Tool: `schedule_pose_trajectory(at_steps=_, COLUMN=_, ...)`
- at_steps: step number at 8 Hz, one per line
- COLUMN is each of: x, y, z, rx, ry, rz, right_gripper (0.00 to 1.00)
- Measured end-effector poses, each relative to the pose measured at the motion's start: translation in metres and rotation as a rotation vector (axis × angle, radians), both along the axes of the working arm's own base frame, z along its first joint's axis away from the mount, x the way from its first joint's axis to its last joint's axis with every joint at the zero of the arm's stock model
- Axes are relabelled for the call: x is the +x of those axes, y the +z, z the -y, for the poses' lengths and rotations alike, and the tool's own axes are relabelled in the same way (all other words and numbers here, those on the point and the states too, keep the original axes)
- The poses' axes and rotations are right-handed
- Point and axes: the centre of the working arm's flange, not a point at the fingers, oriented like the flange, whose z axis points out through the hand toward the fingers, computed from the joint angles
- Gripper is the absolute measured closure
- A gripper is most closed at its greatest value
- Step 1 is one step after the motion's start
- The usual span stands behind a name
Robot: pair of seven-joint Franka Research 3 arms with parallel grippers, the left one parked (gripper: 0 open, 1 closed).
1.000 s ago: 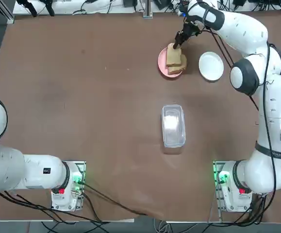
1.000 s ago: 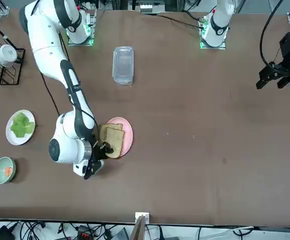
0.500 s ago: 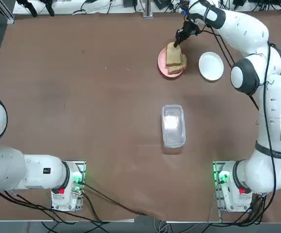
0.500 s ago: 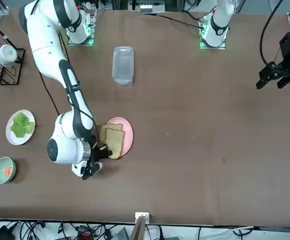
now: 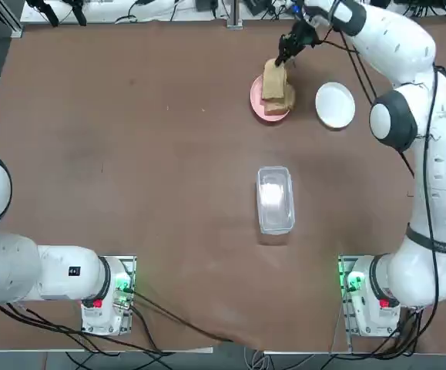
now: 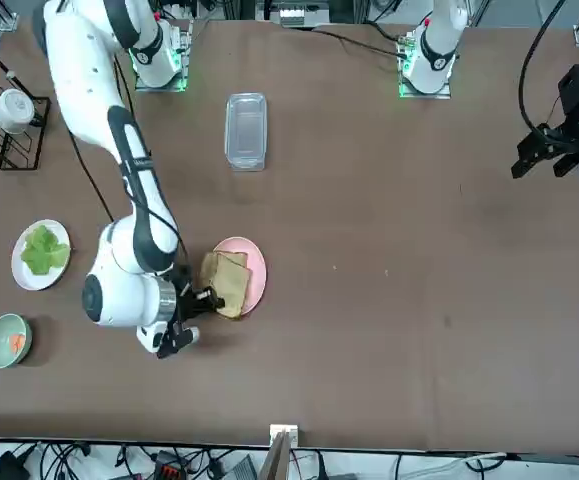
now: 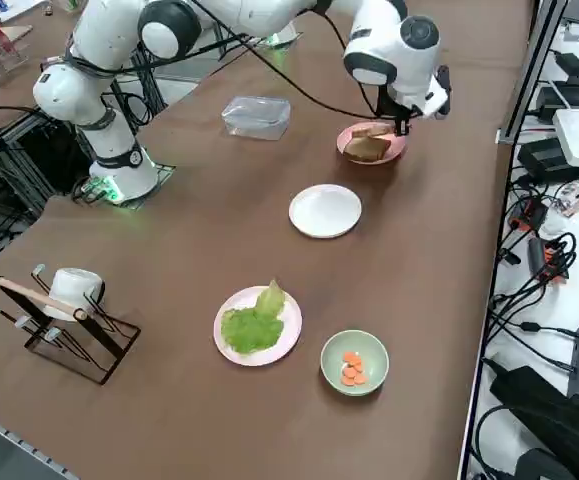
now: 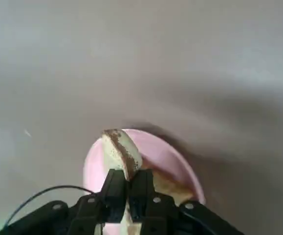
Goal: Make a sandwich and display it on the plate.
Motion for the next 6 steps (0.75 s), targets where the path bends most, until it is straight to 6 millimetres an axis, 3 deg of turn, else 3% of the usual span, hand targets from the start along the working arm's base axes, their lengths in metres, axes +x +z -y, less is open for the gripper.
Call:
schedule_pose_trajectory(at_steps=4, x=0.005, y=0.089, z=0.021, rx=-0.004, ry=-0.399, rz=-0.123, right_gripper=0.92)
schedule_pose_trajectory(at_steps=6, x=0.007, y=0.131, z=0.054, rx=-0.012, ry=-0.529, rz=-0.138, right_gripper=0.92)
